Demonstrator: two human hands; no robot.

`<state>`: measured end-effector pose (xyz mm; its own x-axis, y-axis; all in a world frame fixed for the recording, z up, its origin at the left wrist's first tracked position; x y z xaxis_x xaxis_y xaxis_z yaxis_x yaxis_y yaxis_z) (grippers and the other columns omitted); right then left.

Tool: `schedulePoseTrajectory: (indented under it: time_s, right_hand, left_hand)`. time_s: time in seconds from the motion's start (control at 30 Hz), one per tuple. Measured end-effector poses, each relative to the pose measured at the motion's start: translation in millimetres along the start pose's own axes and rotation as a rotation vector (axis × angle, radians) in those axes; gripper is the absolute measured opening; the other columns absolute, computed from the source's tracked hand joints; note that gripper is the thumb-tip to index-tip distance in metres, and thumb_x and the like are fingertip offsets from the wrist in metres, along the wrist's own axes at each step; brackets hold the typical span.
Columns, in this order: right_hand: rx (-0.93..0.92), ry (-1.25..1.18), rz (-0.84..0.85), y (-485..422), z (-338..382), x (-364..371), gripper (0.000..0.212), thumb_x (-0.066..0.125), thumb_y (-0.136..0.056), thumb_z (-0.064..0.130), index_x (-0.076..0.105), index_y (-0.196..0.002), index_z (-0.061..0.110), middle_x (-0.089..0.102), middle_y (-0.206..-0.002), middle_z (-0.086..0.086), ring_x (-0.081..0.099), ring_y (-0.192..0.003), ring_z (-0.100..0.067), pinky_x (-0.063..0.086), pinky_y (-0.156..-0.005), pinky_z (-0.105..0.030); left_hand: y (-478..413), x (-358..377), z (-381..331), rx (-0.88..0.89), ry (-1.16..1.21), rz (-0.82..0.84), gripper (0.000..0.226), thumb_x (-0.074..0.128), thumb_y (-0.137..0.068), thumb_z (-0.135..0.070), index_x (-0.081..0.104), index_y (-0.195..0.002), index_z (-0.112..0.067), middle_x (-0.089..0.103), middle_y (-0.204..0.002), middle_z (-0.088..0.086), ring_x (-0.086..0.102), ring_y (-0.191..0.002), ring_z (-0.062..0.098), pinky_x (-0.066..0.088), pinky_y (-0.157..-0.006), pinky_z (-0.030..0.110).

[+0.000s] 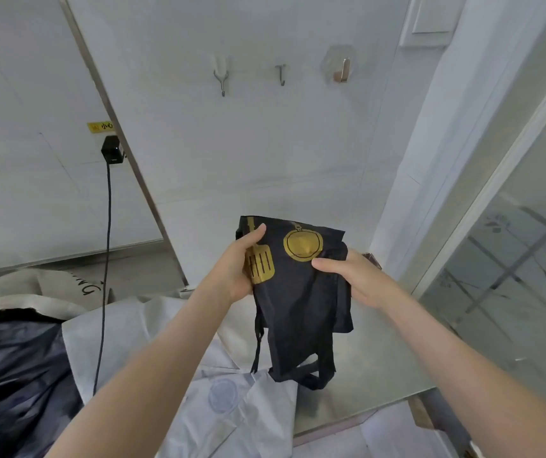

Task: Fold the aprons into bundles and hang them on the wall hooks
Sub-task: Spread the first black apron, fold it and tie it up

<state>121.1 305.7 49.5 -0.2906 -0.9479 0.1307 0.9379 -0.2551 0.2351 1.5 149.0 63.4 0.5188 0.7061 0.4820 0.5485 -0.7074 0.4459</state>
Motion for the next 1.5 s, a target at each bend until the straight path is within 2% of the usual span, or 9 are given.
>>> schedulePoseTrajectory:
  time_s: [0.3, 0.4, 0.57, 0.7, 0.87, 1.1, 1.27, 1.4, 1.5]
  right_hand:
    - [0.302, -0.181, 0.058, 8, -37, 8, 0.036, 0.080, -0.070, 0.016, 0.067, -0.103, 0.014, 0.074, -0.097, -0.007, 0.072, -0.085, -0.021, 0.058, -0.071, -0.031]
    - [0.374, -0.197, 0.117, 11, -62, 10, 0.044, 0.078, -0.064, 0.021, 0.068, -0.106, 0.012, 0.072, -0.106, -0.009, 0.071, -0.090, -0.023, 0.056, -0.078, -0.032]
    - [0.258, -0.290, 0.089, 7, -70, 9, 0.039, 0.066, -0.076, 0.017, 0.064, -0.115, 0.014, 0.071, -0.111, -0.007, 0.069, -0.093, -0.020, 0.055, -0.079, -0.030]
    - [0.218, -0.273, 0.077, 4, -62, 6, 0.016, 0.055, -0.092, 0.008, 0.064, -0.104, 0.014, 0.073, -0.089, -0.003, 0.070, -0.073, -0.015, 0.053, -0.053, -0.025]
    - [0.211, -0.085, 0.096, -3, -55, -3, 0.016, 0.053, -0.093, 0.008, 0.066, -0.103, 0.009, 0.074, -0.094, -0.008, 0.070, -0.086, -0.023, 0.058, -0.069, -0.032]
    - [0.226, -0.170, 0.160, -9, -49, 11, 0.042, 0.068, -0.083, 0.010, 0.060, -0.125, 0.011, 0.066, -0.121, -0.011, 0.064, -0.111, -0.029, 0.049, -0.097, -0.042]
    - [0.141, -0.016, 0.029, -18, -33, 10, 0.028, 0.061, -0.090, 0.005, 0.063, -0.118, 0.007, 0.069, -0.115, -0.011, 0.065, -0.108, -0.029, 0.052, -0.090, -0.035]
    - [0.140, 0.424, 0.164, -14, -8, -3, 0.015, 0.060, -0.092, 0.009, 0.068, -0.102, 0.016, 0.074, -0.098, 0.002, 0.069, -0.094, -0.016, 0.051, -0.077, -0.021]
    - [0.175, 0.614, 0.280, -13, 8, -3, 0.014, 0.058, -0.093, 0.009, 0.068, -0.093, 0.018, 0.073, -0.090, 0.005, 0.069, -0.085, -0.013, 0.050, -0.074, -0.020]
  left_hand:
    - [4, -15, 17, 0.034, 0.143, -0.081, 0.022, 0.050, -0.098, -0.012, 0.065, -0.111, -0.005, 0.073, -0.099, 0.012, 0.071, -0.084, 0.024, 0.059, -0.071, 0.037]
    - [5, -29, 17, 0.106, 0.218, -0.131, 0.022, 0.047, -0.099, -0.011, 0.063, -0.113, -0.004, 0.072, -0.101, 0.012, 0.071, -0.088, 0.025, 0.059, -0.073, 0.037]
    - [8, -47, 28, 0.137, 0.341, -0.161, 0.028, 0.047, -0.099, -0.015, 0.059, -0.122, -0.004, 0.067, -0.116, 0.015, 0.064, -0.108, 0.029, 0.054, -0.086, 0.045]
    - [11, -52, 37, 0.138, 0.415, -0.150, 0.025, 0.051, -0.097, -0.026, 0.068, -0.093, -0.008, 0.072, -0.092, 0.008, 0.071, -0.085, 0.025, 0.051, -0.084, 0.042]
    - [10, -62, 44, 0.138, 0.478, -0.239, 0.022, 0.052, -0.097, -0.026, 0.066, -0.094, -0.009, 0.070, -0.089, 0.007, 0.071, -0.080, 0.024, 0.052, -0.082, 0.043]
    - [11, -44, 51, 0.078, 0.385, -0.135, 0.060, 0.040, -0.094, -0.057, 0.059, -0.127, -0.011, 0.064, -0.124, 0.011, 0.061, -0.115, 0.028, 0.047, -0.094, 0.044]
    - [13, -47, 52, -0.133, 0.180, -0.244, 0.073, 0.030, -0.094, -0.064, 0.060, -0.115, -0.001, 0.067, -0.113, 0.018, 0.065, -0.100, 0.030, 0.050, -0.081, 0.041]
    - [17, -85, 37, -0.031, -0.991, -0.612, 0.047, 0.034, -0.102, -0.038, 0.063, -0.097, -0.001, 0.065, -0.092, 0.019, 0.061, -0.089, 0.033, 0.046, -0.075, 0.036]
    - [17, -79, 17, 0.158, -1.289, -0.551, 0.040, 0.040, -0.101, -0.034, 0.055, -0.073, -0.008, 0.063, -0.076, 0.010, 0.061, -0.079, 0.031, 0.042, -0.069, 0.033]
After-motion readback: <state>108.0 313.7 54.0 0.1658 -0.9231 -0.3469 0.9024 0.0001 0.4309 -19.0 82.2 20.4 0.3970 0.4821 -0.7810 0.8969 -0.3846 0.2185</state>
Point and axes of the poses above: each hand's wrist, its own y-axis away from the middle knuckle, its own x-axis out of the palm, z = x × y, the point moved 2 cm from there along -y, towards the middle knuckle
